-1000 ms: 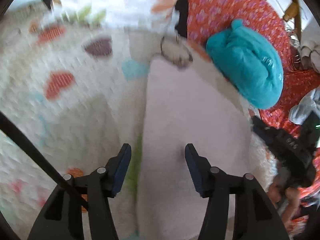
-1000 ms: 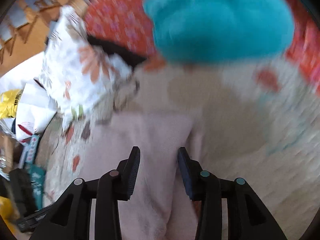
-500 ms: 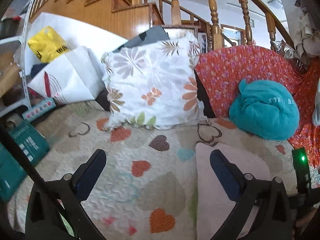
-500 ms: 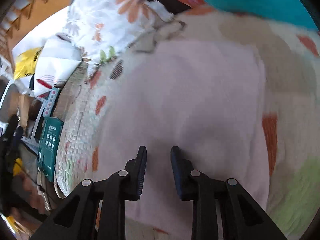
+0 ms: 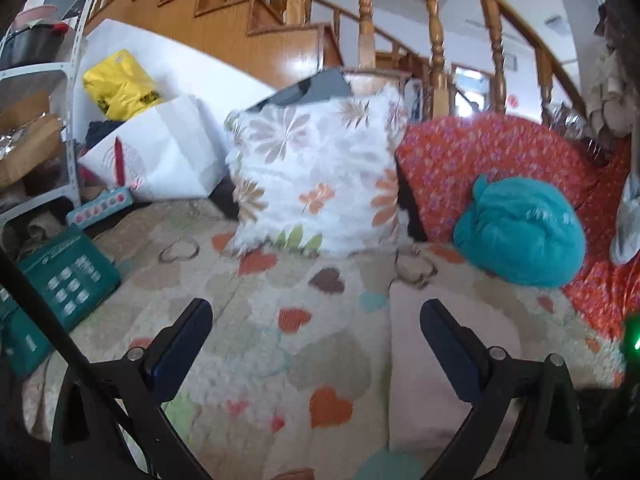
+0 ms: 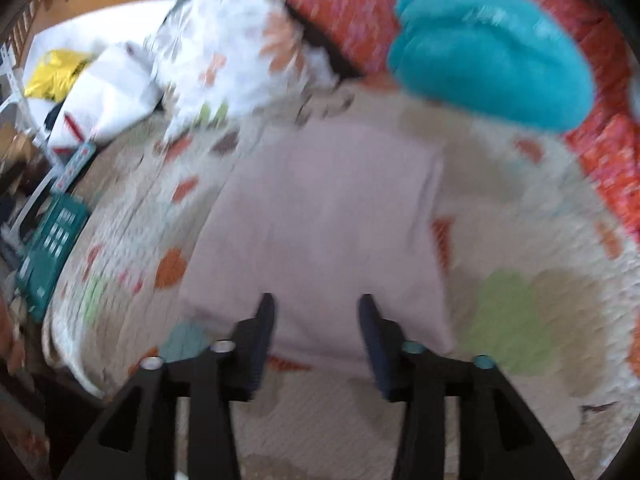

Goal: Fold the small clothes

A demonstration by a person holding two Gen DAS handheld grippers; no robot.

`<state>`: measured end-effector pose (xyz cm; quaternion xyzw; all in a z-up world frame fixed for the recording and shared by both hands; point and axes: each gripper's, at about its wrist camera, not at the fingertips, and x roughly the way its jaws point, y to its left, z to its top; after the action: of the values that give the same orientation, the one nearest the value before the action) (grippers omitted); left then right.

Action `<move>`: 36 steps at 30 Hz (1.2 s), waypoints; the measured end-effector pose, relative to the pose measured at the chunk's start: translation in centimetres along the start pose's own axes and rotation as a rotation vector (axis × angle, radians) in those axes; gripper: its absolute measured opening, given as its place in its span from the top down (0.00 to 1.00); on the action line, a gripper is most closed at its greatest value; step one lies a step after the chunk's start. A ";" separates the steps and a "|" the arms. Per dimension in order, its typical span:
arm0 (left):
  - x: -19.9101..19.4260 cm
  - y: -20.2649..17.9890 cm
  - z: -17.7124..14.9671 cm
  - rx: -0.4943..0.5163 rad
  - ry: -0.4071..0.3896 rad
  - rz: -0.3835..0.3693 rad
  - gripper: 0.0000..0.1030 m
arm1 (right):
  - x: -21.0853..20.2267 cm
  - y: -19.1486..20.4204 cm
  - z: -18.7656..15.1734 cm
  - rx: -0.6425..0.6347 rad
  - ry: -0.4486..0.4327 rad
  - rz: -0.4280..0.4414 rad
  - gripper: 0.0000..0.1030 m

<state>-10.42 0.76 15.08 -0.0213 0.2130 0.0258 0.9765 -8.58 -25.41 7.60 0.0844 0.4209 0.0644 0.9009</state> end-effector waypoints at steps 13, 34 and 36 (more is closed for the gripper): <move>3.8 -1.8 -3.8 0.045 0.232 -0.030 0.00 | 0.6 1.3 0.6 -0.085 -0.035 -0.167 0.38; 7.2 -2.9 -5.7 0.060 0.389 -0.048 0.00 | 3.9 2.0 -0.2 -0.145 0.064 -0.226 0.34; 7.2 -3.0 -5.8 0.068 0.389 -0.044 0.00 | 4.1 2.1 -0.2 -0.164 0.063 -0.253 0.33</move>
<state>-6.09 -2.27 6.89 0.0025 0.3977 -0.0073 0.9175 -6.23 -22.54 4.88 -0.0452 0.4498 -0.0131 0.8919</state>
